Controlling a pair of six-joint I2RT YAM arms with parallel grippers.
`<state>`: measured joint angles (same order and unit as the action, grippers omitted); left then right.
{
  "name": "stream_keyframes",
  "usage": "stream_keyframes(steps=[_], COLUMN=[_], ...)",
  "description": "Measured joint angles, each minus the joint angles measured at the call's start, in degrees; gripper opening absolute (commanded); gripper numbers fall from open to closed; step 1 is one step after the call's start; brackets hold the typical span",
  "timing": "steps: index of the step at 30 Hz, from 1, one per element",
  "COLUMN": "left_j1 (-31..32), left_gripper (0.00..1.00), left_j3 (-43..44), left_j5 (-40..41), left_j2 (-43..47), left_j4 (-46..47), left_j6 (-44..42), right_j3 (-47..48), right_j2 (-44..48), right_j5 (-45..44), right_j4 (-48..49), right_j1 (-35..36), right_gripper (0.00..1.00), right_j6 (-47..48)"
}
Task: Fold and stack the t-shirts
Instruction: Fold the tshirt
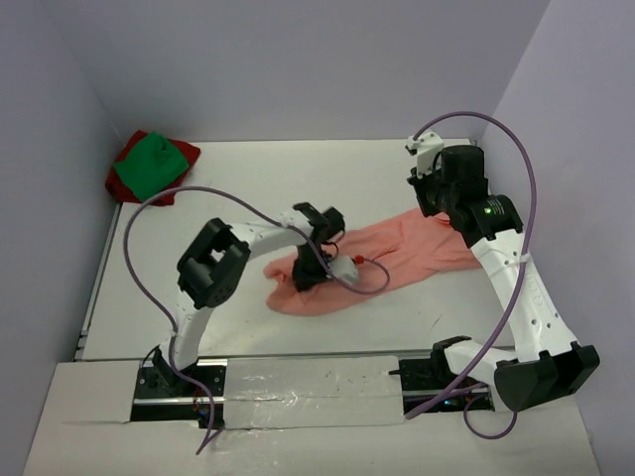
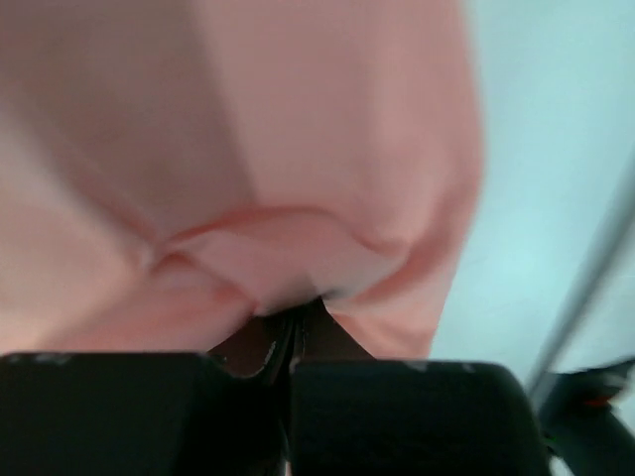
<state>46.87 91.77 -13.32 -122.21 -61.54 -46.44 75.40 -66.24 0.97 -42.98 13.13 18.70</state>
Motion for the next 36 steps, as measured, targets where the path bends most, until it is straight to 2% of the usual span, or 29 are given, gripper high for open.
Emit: stream_keyframes(steps=[6, 12, 17, 19, 20, 21, 22, 24, 28, 30, 32, 33, 35, 36], left_j1=[15.5, 23.39, 23.1, 21.94, 21.11, 20.13, 19.28, 17.11, 12.15, 10.14, 8.24, 7.54, 6.78, 6.43], left_gripper=[0.0, 0.0, 0.03, 0.19, 0.2, 0.2, 0.15, 0.01, 0.0, 0.0, 0.0, 0.0, 0.0, 0.0], left_j3=[9.22, 18.82, 20.52, 19.8, 19.04, 18.32, 17.64, 15.47, 13.57, 14.12, 15.89, 17.27, 21.16, 23.85], left_j5=[-15.26, -26.69, -31.95, -32.7, -32.87, -32.96, -32.98, -32.11, -27.3, -23.89, -20.52, -18.99, -17.38, -16.57], left_j2=[-8.0, -13.03, -11.41, -9.88, -8.66, -7.26, -5.86, -2.25, 2.86, 2.84, 0.79, -0.98, -5.09, -7.78], left_j4=[-11.02, -13.31, -9.97, -6.69, -4.5, -2.51, -0.17, 6.38, 22.62, 29.79, 36.09, 39.32, 43.23, 44.98], left_j6=[-1.88, -2.23, 1.07, 3.43, 5.11, 6.71, 8.63, 13.94, 24.52, 28.13, 30.53, 31.5, 32.81, 33.48], right_j3=[2.99, 5.07, 4.98, 4.63, 4.35, 3.93, 3.61, 2.84, 1.27, 0.13, -0.9, -1.36, -2.75, -3.54], right_j2=[0.76, 0.85, 0.87, 0.94, 0.96, 0.96, 0.96, 0.96, 1.49, 2.23, 3.39, 4.22, 6.6, 8.41], right_j5=[-1.84, -2.12, -2.58, -2.67, -2.71, -2.71, -2.71, -2.91, -3.41, -4.2, -5.29, -6.03, -8.81, -10.38], right_j4=[-1.55, -2.29, -2.67, -2.67, -2.62, -2.49, -2.49, -2.29, -0.83, 0.11, 0.96, 1.42, 3.28, 4.13], right_j1=[-0.2, -0.26, -0.26, -0.28, -0.28, -0.28, -0.28, -0.28, -0.42, -0.44, -0.57, -0.68, -1.36, -2.01], right_gripper=[0.0, 0.0, 0.0, 0.0, 0.0, 0.0, 0.0, 0.0, 0.02, 0.23, 0.53, 0.76, 0.92, 0.92], right_j6=[-0.07, -0.44, -0.68, -0.87, -0.94, -1.09, -1.14, -1.38, -1.81, -2.32, -3.06, -3.41, -3.85, -4.09])
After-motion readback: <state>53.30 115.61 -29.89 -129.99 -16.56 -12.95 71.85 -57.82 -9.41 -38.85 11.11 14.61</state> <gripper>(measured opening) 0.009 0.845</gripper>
